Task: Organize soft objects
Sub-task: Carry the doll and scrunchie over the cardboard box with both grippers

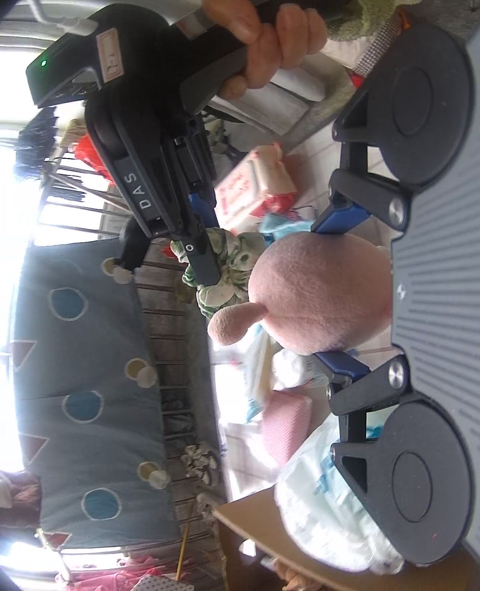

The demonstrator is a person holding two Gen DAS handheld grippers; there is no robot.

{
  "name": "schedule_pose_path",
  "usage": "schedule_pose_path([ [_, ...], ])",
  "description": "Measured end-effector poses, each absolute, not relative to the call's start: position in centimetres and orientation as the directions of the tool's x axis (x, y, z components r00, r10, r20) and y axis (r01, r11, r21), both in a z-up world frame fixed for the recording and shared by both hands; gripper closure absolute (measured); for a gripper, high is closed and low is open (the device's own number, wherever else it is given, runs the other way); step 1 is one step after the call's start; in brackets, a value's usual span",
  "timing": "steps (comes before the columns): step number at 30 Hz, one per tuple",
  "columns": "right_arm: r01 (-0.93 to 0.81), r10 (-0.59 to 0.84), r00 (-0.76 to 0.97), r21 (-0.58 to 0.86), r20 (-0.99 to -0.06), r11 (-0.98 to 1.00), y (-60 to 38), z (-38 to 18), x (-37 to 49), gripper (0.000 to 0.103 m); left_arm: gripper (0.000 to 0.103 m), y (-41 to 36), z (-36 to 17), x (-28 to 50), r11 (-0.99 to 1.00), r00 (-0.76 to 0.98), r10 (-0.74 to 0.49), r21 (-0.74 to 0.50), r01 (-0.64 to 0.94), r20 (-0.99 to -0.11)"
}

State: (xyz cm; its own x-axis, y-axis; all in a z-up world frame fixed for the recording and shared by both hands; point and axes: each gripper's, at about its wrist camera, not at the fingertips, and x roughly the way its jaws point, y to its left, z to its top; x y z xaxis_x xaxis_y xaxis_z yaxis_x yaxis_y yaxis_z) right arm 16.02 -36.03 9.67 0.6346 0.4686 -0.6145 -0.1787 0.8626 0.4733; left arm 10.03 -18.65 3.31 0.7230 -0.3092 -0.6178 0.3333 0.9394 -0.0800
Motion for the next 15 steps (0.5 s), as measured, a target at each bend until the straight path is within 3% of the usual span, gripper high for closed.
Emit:
schedule_pose_path([
  [7,-0.254,0.479,0.672,0.433,-0.564,0.865,-33.1,15.9,15.3,0.084,0.036,-15.4,8.0,9.5,0.955,0.795,-0.290,-0.106,0.278,-0.532],
  [15,-0.381,0.560,0.651,0.417,-0.512,0.825,-26.2,22.4,17.5,0.084,0.036,-8.8,12.8,9.6,0.986,0.877,-0.164,-0.085,0.141,-0.452],
])
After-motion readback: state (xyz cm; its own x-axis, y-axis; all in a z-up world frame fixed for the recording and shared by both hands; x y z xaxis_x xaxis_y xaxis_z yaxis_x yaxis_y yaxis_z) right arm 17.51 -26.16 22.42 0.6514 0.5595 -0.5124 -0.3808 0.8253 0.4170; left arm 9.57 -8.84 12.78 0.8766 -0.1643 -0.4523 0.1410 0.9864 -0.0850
